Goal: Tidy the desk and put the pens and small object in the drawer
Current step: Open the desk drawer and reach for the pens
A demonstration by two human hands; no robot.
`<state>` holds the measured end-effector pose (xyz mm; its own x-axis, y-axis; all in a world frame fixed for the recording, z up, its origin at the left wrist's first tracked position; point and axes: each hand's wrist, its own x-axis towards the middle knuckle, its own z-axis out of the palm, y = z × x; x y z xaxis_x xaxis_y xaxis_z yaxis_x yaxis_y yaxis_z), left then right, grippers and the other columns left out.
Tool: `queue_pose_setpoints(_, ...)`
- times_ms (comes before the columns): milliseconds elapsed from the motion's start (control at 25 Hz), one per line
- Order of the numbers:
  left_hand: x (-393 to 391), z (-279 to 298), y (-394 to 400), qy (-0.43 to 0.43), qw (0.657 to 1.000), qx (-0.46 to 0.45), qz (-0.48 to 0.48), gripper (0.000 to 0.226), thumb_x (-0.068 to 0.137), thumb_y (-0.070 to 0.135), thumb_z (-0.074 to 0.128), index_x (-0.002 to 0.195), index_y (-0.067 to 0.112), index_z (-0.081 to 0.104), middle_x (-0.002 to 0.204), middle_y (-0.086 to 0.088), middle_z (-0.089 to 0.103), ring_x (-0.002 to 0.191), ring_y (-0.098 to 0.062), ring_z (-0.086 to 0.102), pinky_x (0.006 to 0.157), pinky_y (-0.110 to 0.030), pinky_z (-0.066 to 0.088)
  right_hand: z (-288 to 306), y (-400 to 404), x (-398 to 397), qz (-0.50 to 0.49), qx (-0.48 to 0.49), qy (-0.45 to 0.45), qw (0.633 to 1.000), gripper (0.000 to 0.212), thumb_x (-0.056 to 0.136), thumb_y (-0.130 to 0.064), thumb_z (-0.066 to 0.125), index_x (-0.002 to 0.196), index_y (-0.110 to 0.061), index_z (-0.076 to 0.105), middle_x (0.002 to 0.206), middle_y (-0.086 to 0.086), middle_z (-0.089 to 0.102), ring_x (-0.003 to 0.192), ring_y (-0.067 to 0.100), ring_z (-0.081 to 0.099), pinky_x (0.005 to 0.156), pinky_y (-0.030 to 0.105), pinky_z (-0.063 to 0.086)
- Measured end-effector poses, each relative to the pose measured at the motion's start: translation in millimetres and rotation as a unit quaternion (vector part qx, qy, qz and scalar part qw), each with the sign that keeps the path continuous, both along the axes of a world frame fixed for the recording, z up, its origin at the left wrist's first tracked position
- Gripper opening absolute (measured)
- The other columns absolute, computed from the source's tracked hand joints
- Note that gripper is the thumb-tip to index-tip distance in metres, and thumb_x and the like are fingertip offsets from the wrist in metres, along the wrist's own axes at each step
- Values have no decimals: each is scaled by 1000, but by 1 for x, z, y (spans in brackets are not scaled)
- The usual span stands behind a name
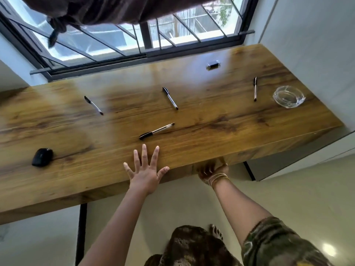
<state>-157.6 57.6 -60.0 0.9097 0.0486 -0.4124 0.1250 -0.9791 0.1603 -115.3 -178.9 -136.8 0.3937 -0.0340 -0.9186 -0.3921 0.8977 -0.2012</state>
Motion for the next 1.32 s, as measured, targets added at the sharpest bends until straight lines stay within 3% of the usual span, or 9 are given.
queue_pose_setpoints(160, 3, 1, 2, 20, 1000, -16, -2, 75, 88, 73, 19, 141, 50, -29, 148, 7, -45, 138, -26, -39, 107, -64, -18, -12, 2, -6, -39, 58, -33, 997, 73, 80, -72, 28, 122, -19, 54, 124, 8, 56, 124, 30, 50, 104, 47, 39)
queue_pose_setpoints(320, 6, -2, 4, 22, 999, -38, 2, 76, 87, 75, 22, 141, 52, -27, 147, 9, -46, 136, -25, -42, 105, -63, -23, -10, -1, -23, -32, 51, -24, 998, 80, 79, -73, 27, 133, -19, 50, 136, 9, 54, 126, 31, 49, 105, 48, 39)
queue_pose_setpoints(760, -40, -2, -27, -32, 994, -54, 84, 72, 91, 68, 24, 148, 45, -14, 156, 1, -32, 143, -27, -30, 110, -61, -16, -24, -29, -154, -40, 31, -5, 999, 59, 76, -70, 44, 92, -15, 60, 116, 5, 64, 115, 33, 58, 102, 47, 41)
queue_pose_setpoints(840, -73, -5, -58, -94, 987, -81, 104, 74, 93, 62, 31, 152, 36, -4, 159, -3, -24, 146, -27, -23, 112, -58, -12, -14, -33, -169, -31, 10, 6, 999, 49, 81, -61, 47, 95, -16, 62, 111, 7, 65, 103, 30, 61, 98, 46, 45)
queue_pose_setpoints(960, -138, -18, -109, -183, 976, -111, 48, 64, 94, 53, 37, 149, 22, 25, 160, -9, 10, 149, -25, 6, 117, -49, 1, 13, -36, -177, -15, -217, 23, 976, 33, 95, -20, 42, 121, -5, 55, 131, 19, 55, 104, 30, 57, 96, 43, 45)
queue_pose_setpoints(1040, -170, -25, -128, -156, 981, -111, -24, 52, 97, 53, 26, 130, 23, 53, 137, -5, 53, 130, -24, 48, 111, -43, 31, 36, -41, -183, -81, -422, 84, 899, 34, 88, -1, 41, 121, -1, 51, 128, 22, 52, 106, 34, 56, 89, 40, 45)
queue_pose_setpoints(1120, -184, -25, -133, -121, 988, -91, -42, 61, 98, 56, 17, 100, 23, 68, 90, 1, 69, 86, -20, 66, 78, -35, 50, 55, -49, -196, -48, -655, -27, 754, 34, 76, 2, 47, 107, -8, 55, 114, 15, 55, 98, 28, 56, 79, 37, 49)
queue_pose_setpoints(1200, -188, -21, -134, -75, 994, -72, -31, 65, 98, 57, 16, 89, 21, 69, 75, 1, 65, 73, -19, 62, 69, -35, 52, 59, -56, -209, 128, -796, -181, 564, 25, 75, -4, 52, 96, -12, 61, 102, 9, 59, 94, 21, 54, 76, 33, 50)
queue_pose_setpoints(1320, -201, -19, -140, -54, 997, -51, -28, 64, 100, 53, 17, 84, 18, 68, 74, -1, 63, 74, -22, 61, 70, -37, 52, 58, -54, -217, 465, -792, -220, 330, 23, 89, -19, 50, 102, -11, 67, 103, 10, 62, 96, 27, 58, 79, 34, 49)
